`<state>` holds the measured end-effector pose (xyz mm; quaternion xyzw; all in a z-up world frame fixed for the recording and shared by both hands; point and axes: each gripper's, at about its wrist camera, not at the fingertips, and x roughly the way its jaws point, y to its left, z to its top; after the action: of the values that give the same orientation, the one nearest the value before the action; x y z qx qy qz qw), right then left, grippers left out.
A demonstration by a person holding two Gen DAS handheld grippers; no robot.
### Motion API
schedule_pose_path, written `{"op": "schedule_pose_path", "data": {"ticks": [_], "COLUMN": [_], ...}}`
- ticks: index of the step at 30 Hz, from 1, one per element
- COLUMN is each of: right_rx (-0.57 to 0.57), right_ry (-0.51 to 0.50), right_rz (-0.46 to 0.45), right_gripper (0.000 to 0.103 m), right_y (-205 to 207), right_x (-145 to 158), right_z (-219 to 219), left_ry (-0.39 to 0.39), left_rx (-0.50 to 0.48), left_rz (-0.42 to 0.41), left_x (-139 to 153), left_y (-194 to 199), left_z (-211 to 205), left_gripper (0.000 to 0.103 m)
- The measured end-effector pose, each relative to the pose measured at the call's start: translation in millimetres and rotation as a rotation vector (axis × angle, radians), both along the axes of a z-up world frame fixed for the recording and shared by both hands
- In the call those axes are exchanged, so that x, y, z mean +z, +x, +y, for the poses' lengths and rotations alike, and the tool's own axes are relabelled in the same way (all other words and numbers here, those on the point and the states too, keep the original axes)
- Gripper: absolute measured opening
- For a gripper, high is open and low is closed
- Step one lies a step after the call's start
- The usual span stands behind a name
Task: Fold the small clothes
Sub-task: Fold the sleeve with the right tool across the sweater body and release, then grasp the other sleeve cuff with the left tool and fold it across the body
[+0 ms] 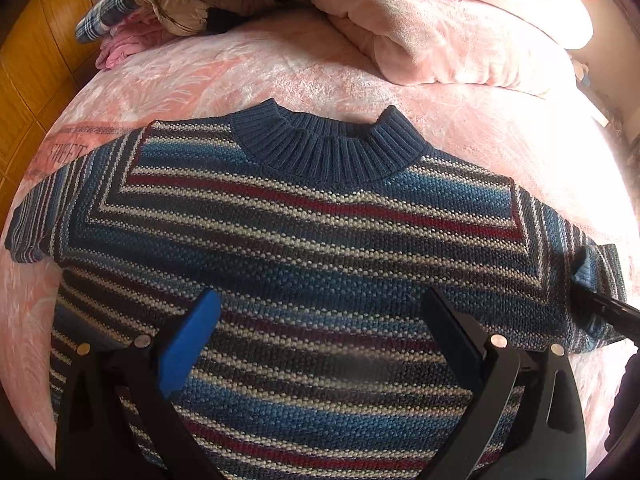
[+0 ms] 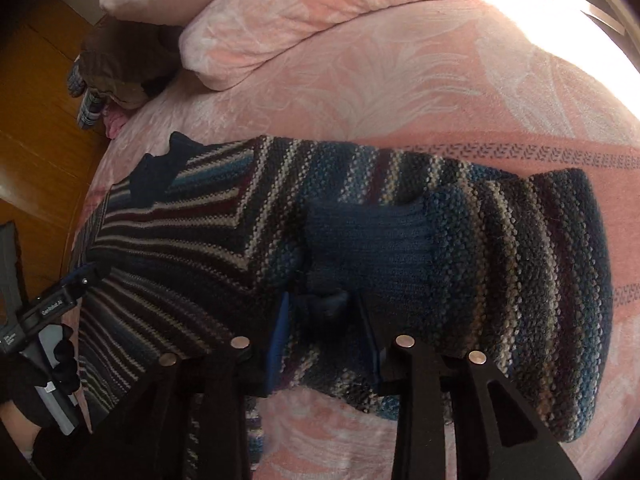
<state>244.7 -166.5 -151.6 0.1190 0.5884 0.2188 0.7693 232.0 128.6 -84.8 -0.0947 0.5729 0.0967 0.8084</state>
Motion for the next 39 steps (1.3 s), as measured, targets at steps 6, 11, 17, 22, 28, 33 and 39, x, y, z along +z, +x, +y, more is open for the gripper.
{"op": "schedule_pose_path", "data": {"ticks": [6,11,17,22,28,33,39], "right_rx": [-0.111,-0.301,-0.375,-0.402,-0.434,-0.438,-0.435], "right_ry": [0.029,-0.073,-0.099,-0.081,-0.059,-0.067,-0.079], "right_rz": [-0.087,-0.066,-0.043,-0.057,-0.061,-0.068,-0.048], "right_gripper": [0.039,0.04,0.04,0.04,0.04,0.04,0.04], "right_y": [0.4,-0.1,-9.3,-12.1,-10.9,-10.8,-9.0], "right_x": [39.2,24.0,8.6,10.5,11.0,13.6,6.4], "right_z": [-56.4,-124.8,-170.5,-182.8,-185.7,-184.0,-180.4], "left_ry": [-0.099,-0.227,-0.369,-0.364,-0.385,-0.308,-0.316], "left_rx": [-0.064,-0.166,-0.262,-0.305,-0.316,-0.293,-0.302], "left_rz": [0.007,0.049,0.118,0.19,0.232,0.217,0.122], "left_x": [3.9,2.5,-13.2,-33.6,-48.4,-51.2,-18.5], "left_y": [9.7,28.4,54.1,62.6,67.6,69.6,69.5], "left_z": [-43.2,-105.6,-175.9,-218.4,-251.1,-260.8,-252.5], "left_gripper": [0.099,0.099,0.098,0.094,0.069,0.021,0.009]}}
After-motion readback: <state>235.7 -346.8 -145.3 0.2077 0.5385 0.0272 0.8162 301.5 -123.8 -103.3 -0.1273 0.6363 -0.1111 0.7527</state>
